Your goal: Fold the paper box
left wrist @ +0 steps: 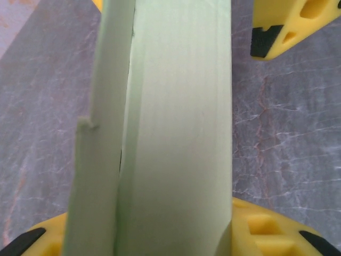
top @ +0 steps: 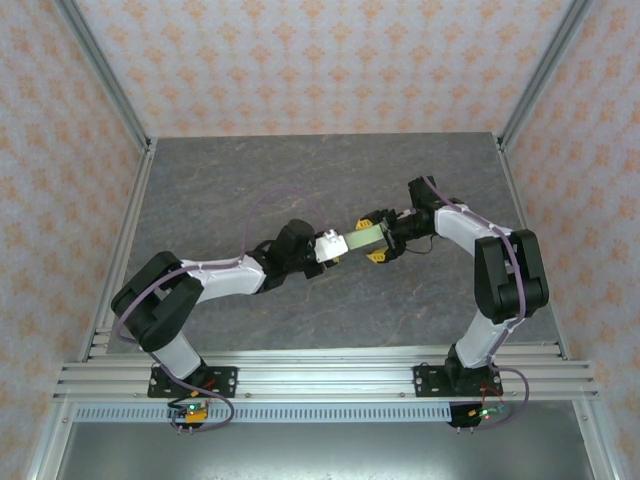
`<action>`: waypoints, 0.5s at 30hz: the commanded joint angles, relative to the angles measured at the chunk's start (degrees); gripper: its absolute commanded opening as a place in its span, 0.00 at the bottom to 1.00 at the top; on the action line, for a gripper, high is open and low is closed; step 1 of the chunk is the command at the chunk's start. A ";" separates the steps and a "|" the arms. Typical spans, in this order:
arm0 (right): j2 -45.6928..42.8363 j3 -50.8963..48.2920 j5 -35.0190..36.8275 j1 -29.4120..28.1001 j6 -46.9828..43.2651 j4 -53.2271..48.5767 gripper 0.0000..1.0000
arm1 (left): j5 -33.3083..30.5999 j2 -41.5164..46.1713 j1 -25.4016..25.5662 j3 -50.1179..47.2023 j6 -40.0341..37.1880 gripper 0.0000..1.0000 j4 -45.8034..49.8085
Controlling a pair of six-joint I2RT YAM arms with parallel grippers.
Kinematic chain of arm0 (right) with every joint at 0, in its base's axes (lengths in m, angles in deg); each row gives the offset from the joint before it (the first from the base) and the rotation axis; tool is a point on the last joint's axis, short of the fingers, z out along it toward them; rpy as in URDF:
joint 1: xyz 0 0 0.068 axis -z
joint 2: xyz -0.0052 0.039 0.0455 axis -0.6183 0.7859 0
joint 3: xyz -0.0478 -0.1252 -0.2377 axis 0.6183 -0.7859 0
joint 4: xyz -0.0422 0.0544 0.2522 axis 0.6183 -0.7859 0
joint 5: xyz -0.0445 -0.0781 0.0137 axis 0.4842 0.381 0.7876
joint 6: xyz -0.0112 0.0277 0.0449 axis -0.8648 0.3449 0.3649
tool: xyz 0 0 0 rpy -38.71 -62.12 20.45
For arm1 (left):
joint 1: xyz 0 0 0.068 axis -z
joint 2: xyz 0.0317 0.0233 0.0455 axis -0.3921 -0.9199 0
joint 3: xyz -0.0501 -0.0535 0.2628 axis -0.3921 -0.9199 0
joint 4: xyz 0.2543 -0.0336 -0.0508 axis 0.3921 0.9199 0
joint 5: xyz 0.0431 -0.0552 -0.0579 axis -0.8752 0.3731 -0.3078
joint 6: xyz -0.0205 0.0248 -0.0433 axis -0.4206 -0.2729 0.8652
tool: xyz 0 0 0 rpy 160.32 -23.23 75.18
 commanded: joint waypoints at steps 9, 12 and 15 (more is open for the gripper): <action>-15.02 1.61 22.86 0.60 -21.55 -7.12 0.80 | 12.23 1.97 -3.84 8.19 -0.84 0.33 22.89; -19.97 -1.43 32.38 0.59 -28.23 -4.86 0.81 | 14.30 0.17 -4.40 10.88 -3.04 0.34 28.26; -24.09 -6.25 33.01 0.57 -38.08 1.63 0.78 | 15.87 -1.05 -4.82 12.95 -5.79 0.34 32.25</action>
